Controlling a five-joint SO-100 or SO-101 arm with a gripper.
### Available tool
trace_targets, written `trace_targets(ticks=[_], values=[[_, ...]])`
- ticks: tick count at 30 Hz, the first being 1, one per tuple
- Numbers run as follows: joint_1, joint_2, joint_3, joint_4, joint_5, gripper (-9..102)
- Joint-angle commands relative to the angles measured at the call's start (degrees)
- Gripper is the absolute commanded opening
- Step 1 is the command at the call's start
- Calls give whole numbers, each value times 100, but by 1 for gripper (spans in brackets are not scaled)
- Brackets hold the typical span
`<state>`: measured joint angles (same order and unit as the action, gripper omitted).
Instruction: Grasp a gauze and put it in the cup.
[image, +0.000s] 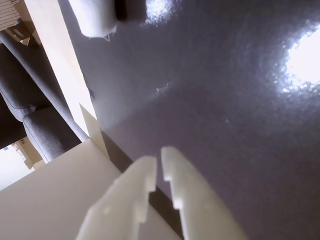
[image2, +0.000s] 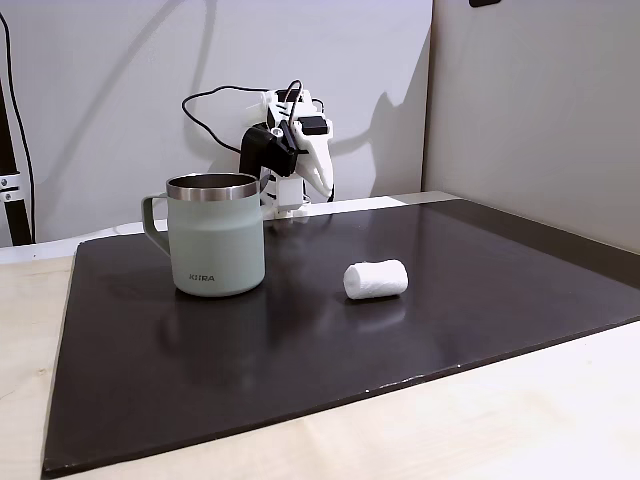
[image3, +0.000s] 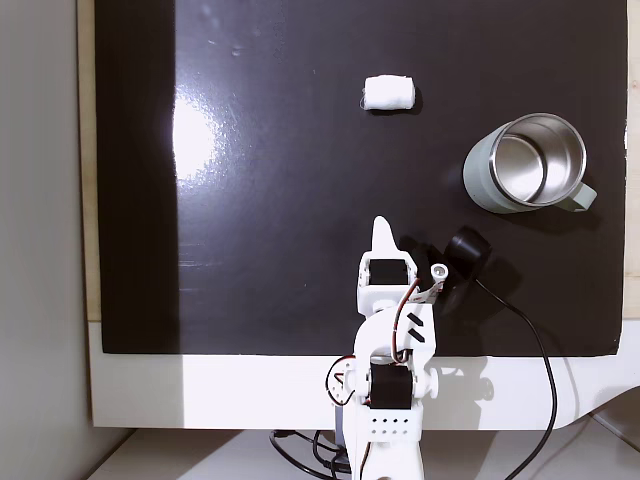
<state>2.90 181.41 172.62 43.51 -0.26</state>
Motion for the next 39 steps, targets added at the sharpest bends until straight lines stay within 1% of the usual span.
trace_targets(ticks=[1, 19, 25, 27, 31, 35, 39], values=[[-316, 70, -44, -88, -316, 0], [-308, 70, -53, -105, -316, 0], [-422, -70, -580, 176, -264, 0], [-519, -633, -1002, 176, -79, 0], [-571, -2602, -2496, 229, 519, 0], [-527, -4280, -4228, 545, 756, 0], [-378, -5704, -5915, 1063, 914, 0]])
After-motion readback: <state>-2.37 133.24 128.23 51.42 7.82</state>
